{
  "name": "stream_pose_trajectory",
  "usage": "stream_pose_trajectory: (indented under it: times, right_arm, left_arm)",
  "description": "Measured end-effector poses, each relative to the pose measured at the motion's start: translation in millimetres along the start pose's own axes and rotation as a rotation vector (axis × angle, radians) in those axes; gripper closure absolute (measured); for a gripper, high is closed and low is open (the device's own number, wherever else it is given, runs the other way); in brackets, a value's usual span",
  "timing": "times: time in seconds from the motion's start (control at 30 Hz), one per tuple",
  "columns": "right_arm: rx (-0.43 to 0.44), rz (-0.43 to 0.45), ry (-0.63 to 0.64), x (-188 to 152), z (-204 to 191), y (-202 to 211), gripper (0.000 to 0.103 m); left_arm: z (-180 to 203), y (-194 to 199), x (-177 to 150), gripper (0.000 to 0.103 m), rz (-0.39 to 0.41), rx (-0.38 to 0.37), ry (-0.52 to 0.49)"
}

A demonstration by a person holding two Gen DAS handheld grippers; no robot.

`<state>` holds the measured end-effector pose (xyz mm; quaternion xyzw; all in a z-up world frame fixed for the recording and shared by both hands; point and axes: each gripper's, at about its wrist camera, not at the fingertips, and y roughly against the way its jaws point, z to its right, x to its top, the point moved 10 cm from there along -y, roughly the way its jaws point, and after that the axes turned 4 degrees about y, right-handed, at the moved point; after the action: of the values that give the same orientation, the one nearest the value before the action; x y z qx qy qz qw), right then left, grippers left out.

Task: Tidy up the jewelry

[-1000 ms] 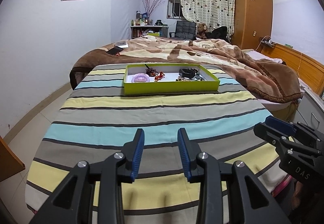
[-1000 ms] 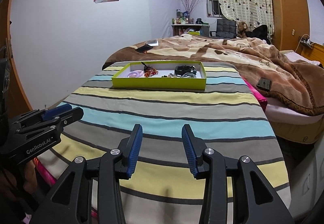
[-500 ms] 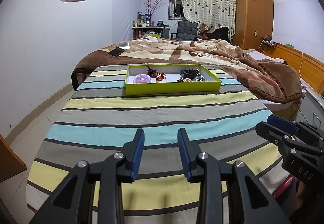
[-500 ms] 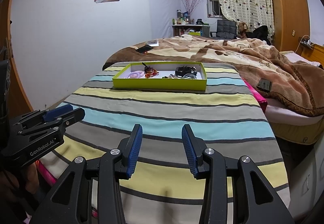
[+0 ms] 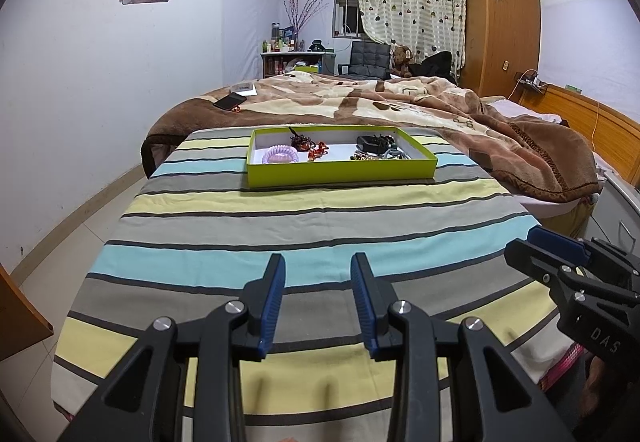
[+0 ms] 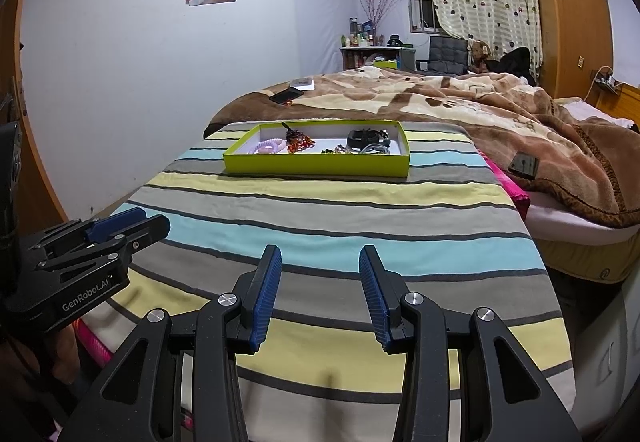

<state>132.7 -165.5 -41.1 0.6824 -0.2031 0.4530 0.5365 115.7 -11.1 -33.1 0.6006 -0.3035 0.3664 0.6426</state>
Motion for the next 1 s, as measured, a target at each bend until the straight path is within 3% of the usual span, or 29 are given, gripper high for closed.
stream_pose_trajectory:
  times: [1.0]
  right_arm:
    - [0.001,-0.001,0.001,0.1,0.6,0.2,0.061]
  left_arm:
    - [0.8,-3.1,-6.7,0.068,-0.008,0.006,-0.007]
